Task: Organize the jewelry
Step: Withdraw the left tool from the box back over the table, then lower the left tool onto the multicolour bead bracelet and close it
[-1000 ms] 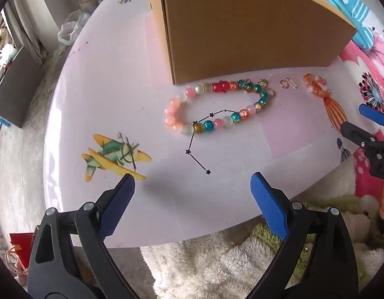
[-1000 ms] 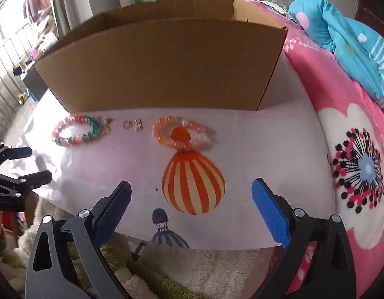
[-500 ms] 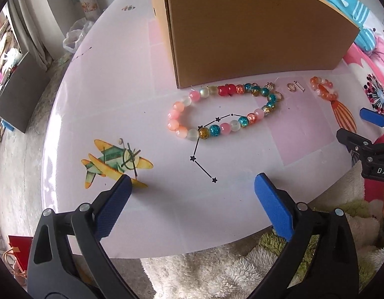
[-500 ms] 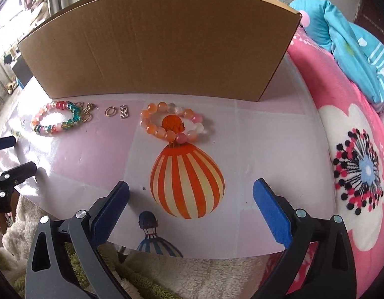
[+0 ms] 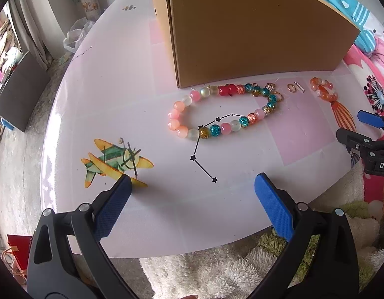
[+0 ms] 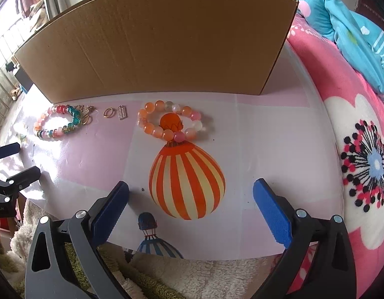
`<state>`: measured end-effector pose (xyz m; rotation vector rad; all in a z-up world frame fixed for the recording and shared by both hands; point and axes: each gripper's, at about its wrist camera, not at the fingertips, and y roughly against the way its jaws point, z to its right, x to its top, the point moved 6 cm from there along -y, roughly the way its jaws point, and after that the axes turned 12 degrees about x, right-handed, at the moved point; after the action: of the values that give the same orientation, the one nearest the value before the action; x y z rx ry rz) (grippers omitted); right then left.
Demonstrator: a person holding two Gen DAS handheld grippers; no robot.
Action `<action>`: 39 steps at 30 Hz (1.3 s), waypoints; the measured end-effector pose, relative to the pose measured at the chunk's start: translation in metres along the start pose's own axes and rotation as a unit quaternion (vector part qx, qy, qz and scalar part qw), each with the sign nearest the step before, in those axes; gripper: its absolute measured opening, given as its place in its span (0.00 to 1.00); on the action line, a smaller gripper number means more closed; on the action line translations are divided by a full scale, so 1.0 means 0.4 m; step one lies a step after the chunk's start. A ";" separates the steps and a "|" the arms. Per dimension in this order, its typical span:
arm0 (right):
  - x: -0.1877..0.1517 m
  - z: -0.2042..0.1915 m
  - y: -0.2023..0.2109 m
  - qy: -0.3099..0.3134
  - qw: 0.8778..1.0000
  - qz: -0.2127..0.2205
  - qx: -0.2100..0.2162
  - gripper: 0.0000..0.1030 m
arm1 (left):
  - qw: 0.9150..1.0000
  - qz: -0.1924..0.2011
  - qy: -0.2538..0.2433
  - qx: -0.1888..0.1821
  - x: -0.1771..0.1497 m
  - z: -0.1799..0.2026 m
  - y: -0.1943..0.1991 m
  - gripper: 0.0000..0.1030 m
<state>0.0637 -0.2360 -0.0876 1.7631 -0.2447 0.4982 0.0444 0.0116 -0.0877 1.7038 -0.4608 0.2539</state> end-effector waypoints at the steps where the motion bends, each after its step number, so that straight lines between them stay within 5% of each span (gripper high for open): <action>1: 0.002 0.000 -0.001 0.002 1.000 0.001 0.001 0.94 | 1.000 0.002 0.000 0.000 -0.001 -0.001 0.001 0.93; 8: 0.014 0.017 0.023 -0.004 0.999 0.027 0.025 0.94 | 1.000 0.023 -0.004 0.004 0.002 -0.022 0.011 0.93; 13: 0.064 -0.042 0.111 0.009 0.987 0.111 0.115 0.93 | 0.995 0.088 0.044 -0.018 0.048 -0.070 0.060 0.90; 16: 0.089 -0.102 0.116 0.022 0.976 0.122 0.178 0.80 | 0.993 0.105 0.055 -0.023 0.073 -0.080 0.063 0.72; 21: 0.116 -0.175 0.040 -0.005 0.965 0.080 0.251 0.55 | 0.995 0.090 0.039 -0.023 0.094 -0.069 0.023 0.46; 29: 0.141 -0.233 -0.047 -0.009 0.967 0.036 0.254 0.28 | 0.997 0.065 0.022 -0.027 0.092 -0.065 -0.018 0.35; 39: 0.148 -0.255 -0.106 0.013 0.980 0.002 0.200 0.19 | 0.997 0.066 0.007 -0.037 0.106 -0.065 -0.025 0.27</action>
<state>0.1135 -0.1213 -0.0793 2.1460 -0.1359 0.6035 0.0888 0.0315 -0.0741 1.6000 -0.5672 0.3407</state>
